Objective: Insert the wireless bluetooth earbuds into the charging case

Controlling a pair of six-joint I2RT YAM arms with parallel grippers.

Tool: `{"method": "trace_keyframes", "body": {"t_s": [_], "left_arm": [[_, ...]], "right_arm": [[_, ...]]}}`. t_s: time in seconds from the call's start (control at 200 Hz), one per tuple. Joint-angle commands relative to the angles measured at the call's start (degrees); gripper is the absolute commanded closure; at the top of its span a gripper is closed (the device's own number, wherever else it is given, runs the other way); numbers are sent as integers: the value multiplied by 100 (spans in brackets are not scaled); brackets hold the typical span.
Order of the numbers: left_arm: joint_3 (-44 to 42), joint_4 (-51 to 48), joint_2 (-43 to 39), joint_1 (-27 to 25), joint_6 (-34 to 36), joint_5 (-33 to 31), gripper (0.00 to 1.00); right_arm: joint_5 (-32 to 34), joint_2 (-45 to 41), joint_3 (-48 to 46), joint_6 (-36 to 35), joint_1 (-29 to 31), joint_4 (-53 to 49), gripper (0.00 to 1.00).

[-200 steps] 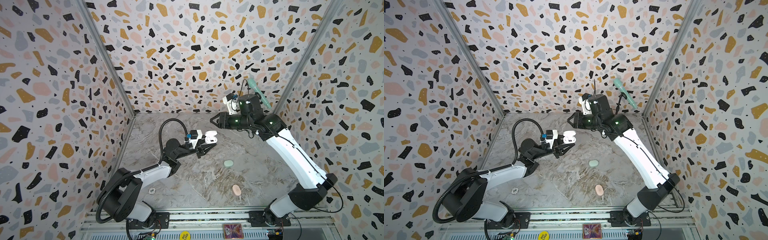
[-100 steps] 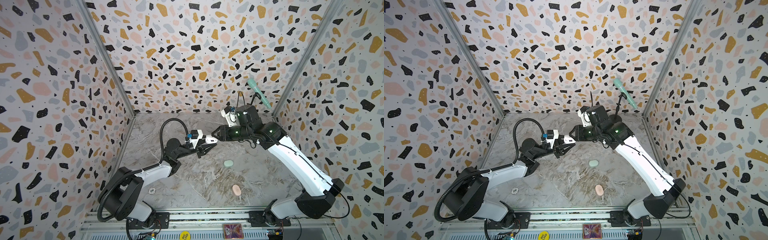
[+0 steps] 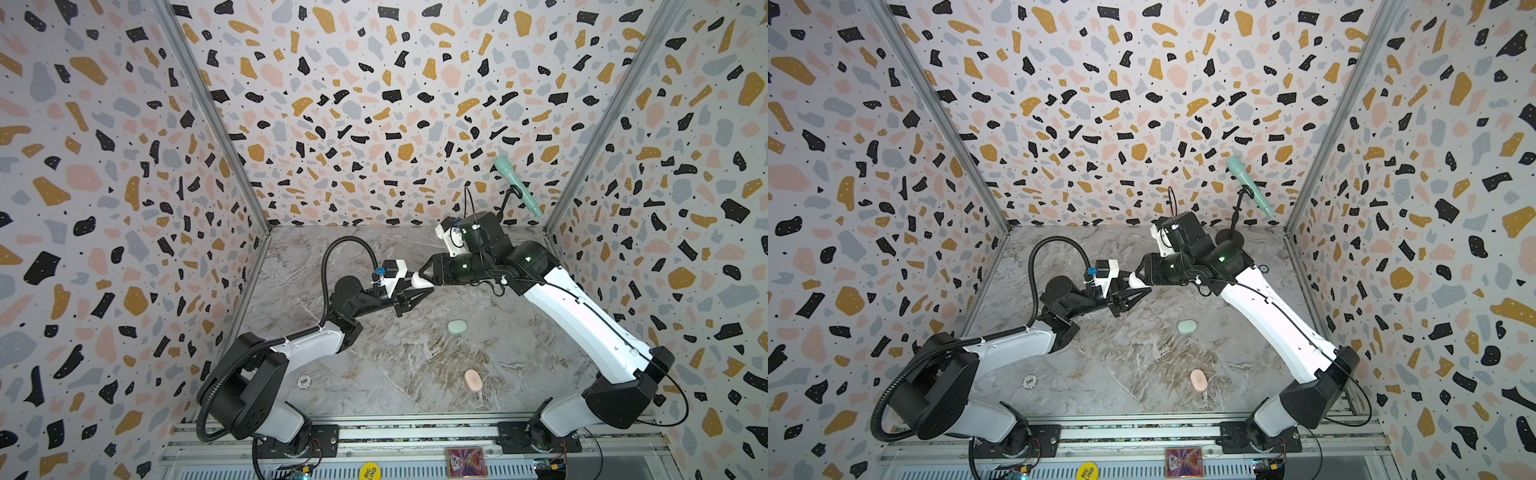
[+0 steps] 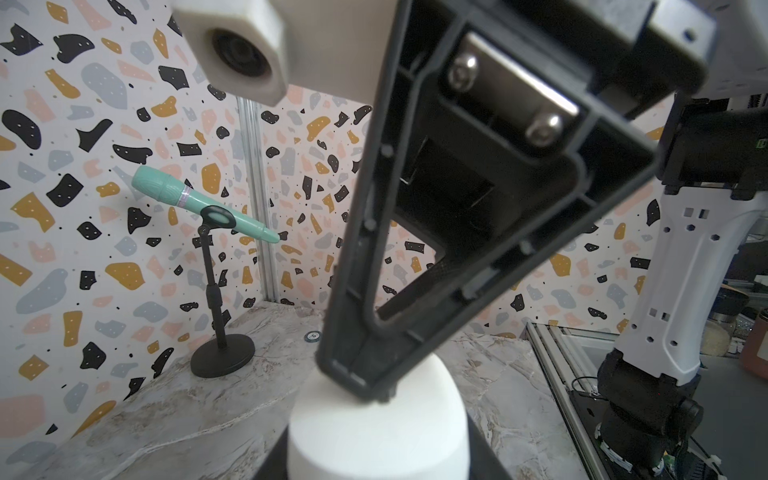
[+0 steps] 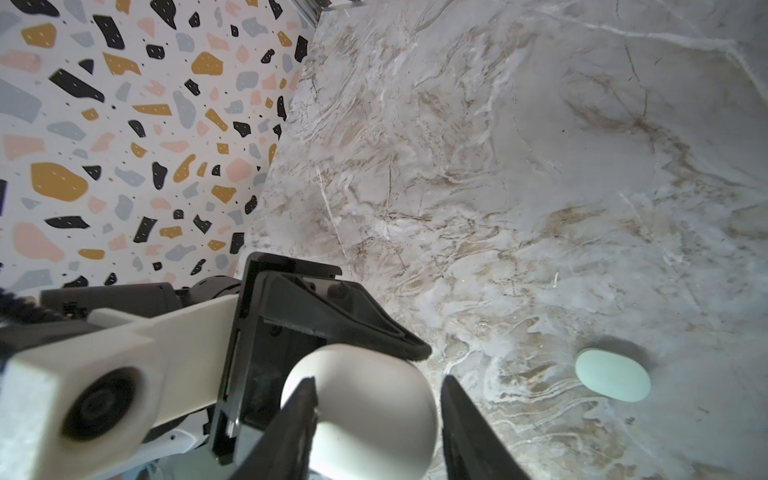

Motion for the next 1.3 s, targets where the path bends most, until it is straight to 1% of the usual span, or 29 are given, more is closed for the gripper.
{"method": "trace_keyframes", "body": {"t_s": [0.0,0.095,0.24,0.405,0.491,0.511,0.601,0.656,0.756,0.766,0.776,0.791,0.801,0.811,0.986,1.096,1.201,1.292], "left_arm": [[185,300,-64,-26,78,72,68],[181,284,-51,-25,95,72,68],[190,243,-71,-26,116,72,67],[175,140,-124,-26,188,62,68],[162,89,-140,-24,215,55,67],[159,68,-136,-25,219,47,66],[98,-69,-157,-25,225,-25,55],[-20,-132,-205,-25,238,-65,46],[-305,-489,-367,-25,385,-254,28],[-339,-541,-377,-25,403,-288,25],[-369,-580,-399,-25,417,-319,19],[-427,-628,-433,-30,424,-363,5],[-464,-655,-451,-27,435,-386,1],[-512,-674,-462,-26,431,-409,0],[-1091,-1283,-795,-25,490,-1052,0],[-1289,-1660,-1007,-25,413,-1620,0],[-1372,-2068,-1151,-22,362,-2176,0],[-1510,-2158,-1243,-18,219,-2592,0]], "right_arm": [[112,102,408,-115,151,-560,37],[140,289,607,-150,284,-744,31],[260,534,854,-161,392,-979,29],[305,605,936,-142,397,-1003,36],[312,596,910,-133,403,-984,42],[324,581,902,-131,399,-980,43],[463,439,757,-91,397,-925,48],[619,307,585,-57,397,-907,50],[879,-114,-110,67,396,-739,51],[895,-169,-194,80,397,-714,50],[921,-212,-285,96,397,-690,51],[955,-290,-413,120,397,-651,51],[987,-345,-509,135,397,-626,51],[1017,-399,-601,160,397,-593,51],[1408,-1300,-2347,452,397,-20,52],[1658,-1766,-3438,560,403,402,52],[1690,-2059,-4399,607,438,1017,52],[1840,-2123,-5081,708,663,1602,52]]}}
